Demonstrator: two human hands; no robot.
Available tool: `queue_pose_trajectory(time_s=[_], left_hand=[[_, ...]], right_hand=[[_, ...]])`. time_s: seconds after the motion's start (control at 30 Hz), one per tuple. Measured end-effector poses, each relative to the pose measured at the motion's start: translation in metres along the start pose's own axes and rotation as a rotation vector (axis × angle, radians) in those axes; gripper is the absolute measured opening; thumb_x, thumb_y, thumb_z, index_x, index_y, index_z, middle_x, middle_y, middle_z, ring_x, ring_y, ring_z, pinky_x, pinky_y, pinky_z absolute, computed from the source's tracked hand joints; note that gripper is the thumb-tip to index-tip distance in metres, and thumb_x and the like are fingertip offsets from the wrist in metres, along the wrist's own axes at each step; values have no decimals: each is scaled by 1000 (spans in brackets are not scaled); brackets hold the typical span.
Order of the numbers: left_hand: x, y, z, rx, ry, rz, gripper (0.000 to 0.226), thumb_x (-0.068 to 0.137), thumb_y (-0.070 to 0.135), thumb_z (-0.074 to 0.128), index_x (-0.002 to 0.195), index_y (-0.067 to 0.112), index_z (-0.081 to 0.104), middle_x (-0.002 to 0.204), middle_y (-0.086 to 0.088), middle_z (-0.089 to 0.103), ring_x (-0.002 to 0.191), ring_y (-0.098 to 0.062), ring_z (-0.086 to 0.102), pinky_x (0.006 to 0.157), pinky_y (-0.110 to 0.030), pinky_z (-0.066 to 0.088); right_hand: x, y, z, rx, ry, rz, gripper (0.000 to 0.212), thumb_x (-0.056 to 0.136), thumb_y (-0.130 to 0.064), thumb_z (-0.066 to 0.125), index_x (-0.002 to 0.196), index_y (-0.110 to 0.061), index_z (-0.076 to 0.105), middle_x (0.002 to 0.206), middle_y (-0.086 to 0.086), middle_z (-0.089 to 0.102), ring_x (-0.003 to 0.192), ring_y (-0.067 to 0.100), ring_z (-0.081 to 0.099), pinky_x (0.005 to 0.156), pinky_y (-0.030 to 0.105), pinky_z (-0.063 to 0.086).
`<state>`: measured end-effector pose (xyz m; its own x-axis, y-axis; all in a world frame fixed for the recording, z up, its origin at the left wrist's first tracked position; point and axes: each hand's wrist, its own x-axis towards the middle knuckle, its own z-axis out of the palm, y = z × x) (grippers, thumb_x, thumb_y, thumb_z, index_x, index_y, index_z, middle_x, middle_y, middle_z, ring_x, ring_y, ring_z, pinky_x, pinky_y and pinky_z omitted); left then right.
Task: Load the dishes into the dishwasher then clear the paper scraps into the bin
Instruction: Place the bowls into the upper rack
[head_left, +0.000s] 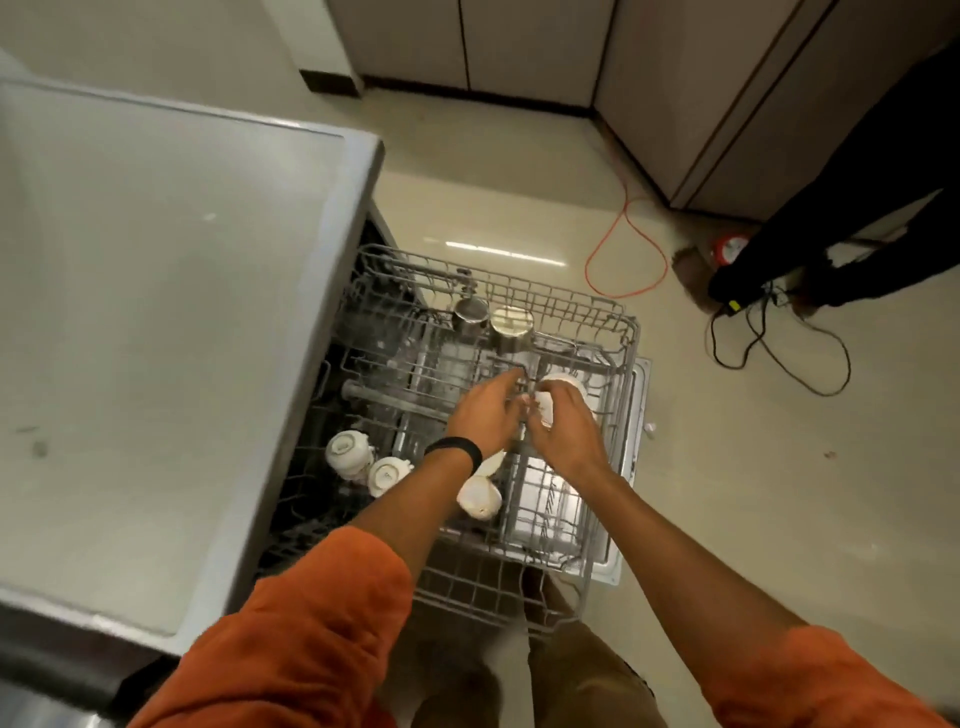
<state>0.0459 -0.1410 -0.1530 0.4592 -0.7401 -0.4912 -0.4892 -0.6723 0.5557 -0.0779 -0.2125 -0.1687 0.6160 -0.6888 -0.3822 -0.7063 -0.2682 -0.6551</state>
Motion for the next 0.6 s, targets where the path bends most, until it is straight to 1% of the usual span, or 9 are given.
queue_pose_trajectory(time_s=[0.13,0.27,0.33,0.37,0.47,0.5,0.6], left_hand=[[-59,-6,-41,-14,123,70,43,106,32,49,148,24,48,144,-3,58,131,-26,53,105,-41,44],[-133,-26,-78,-58,267,133,42,105,32,50,145,21,52,141,-4,60,128,-23,56,106,-41,46],[-178,-44,-95,-99,352,149,41,105,31,50,145,19,53,142,-3,60,128,-21,56,107,-38,45],[-201,-54,-104,-111,396,147,41,105,30,50,144,19,54,142,-3,60,128,-20,56,108,-37,44],[-263,-87,-125,-130,521,129,37,105,26,51,140,18,57,138,-5,63,125,-24,58,105,-34,44],[-283,-101,-130,-124,556,104,37,105,27,50,140,19,57,139,-4,62,126,-24,58,105,-34,43],[-339,-140,-146,-88,654,5,41,107,36,46,145,23,53,145,1,57,131,-21,53,108,-34,41]], right_hand=[[-41,-48,-2,-23,46,-97,37,97,-29,61,132,-19,54,134,1,55,121,21,54,93,37,48],[-92,-101,8,-23,80,-214,33,97,-28,60,129,-20,57,130,1,57,121,20,53,90,33,44],[-120,-131,19,-27,86,-307,32,96,-26,62,127,-20,58,128,2,58,120,21,54,94,34,45],[-133,-147,26,-31,88,-362,32,95,-24,63,127,-19,59,128,2,59,120,21,54,94,33,45],[-168,-195,48,-29,73,-491,30,96,-25,63,125,-19,61,126,3,60,115,20,57,89,25,42],[-180,-212,57,-26,56,-530,29,96,-25,62,125,-19,61,126,3,59,114,20,57,90,25,43],[-213,-257,90,-9,-27,-637,31,97,-25,62,127,-21,59,131,2,57,114,19,57,96,36,48]])
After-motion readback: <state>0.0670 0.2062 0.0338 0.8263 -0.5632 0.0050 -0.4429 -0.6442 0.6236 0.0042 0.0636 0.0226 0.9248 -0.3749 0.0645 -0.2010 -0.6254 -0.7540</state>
